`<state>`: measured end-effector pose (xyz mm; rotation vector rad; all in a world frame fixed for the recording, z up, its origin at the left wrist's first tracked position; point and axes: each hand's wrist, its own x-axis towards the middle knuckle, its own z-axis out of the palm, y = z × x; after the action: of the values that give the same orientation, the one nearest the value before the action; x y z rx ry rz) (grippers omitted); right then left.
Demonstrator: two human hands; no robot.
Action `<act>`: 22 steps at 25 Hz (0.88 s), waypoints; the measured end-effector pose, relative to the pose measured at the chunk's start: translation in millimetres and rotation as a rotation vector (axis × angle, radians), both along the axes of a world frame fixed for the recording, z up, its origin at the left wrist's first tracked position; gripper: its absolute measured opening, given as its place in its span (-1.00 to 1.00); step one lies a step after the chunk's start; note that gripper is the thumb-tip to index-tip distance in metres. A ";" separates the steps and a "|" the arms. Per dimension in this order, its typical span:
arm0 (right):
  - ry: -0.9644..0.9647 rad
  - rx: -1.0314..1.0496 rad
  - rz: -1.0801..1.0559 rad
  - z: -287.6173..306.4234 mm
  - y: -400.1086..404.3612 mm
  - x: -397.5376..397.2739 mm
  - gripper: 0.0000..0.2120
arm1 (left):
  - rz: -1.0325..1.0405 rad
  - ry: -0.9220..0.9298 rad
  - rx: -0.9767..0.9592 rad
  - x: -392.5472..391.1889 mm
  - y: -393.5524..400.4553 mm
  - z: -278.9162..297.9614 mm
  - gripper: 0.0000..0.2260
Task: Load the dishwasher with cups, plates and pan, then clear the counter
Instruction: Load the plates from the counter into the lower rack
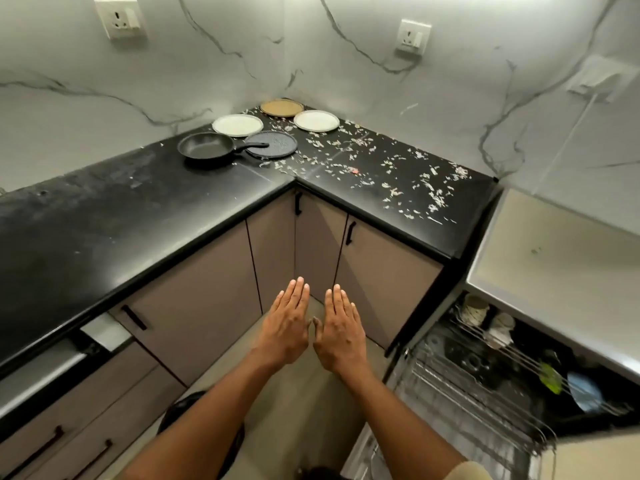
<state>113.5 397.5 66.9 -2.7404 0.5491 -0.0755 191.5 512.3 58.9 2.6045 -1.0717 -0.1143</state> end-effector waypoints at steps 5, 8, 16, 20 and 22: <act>-0.031 -0.013 0.025 8.5 -8.0 65.5 -0.36 | 0.053 -0.031 -0.039 61.6 -0.7 14.0 -0.38; -0.045 -0.006 0.043 6.9 -23.0 117.7 -0.36 | 0.073 -0.042 -0.027 112.7 -14.7 15.5 -0.38; -0.040 -0.033 0.069 6.5 -90.8 265.8 -0.18 | 0.101 -0.032 -0.015 255.7 -89.4 15.8 -0.37; -0.013 -0.036 0.095 10.6 -126.5 323.6 -0.35 | 0.101 -0.022 -0.015 309.7 -120.5 18.8 -0.36; -0.008 -0.041 0.097 10.1 -137.0 349.2 -0.35 | 0.115 -0.016 -0.004 335.1 -130.0 17.3 -0.36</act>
<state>462.6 260.5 77.0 -2.8006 0.4160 -0.0746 526.6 382.2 76.2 2.6603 -0.9232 -0.0651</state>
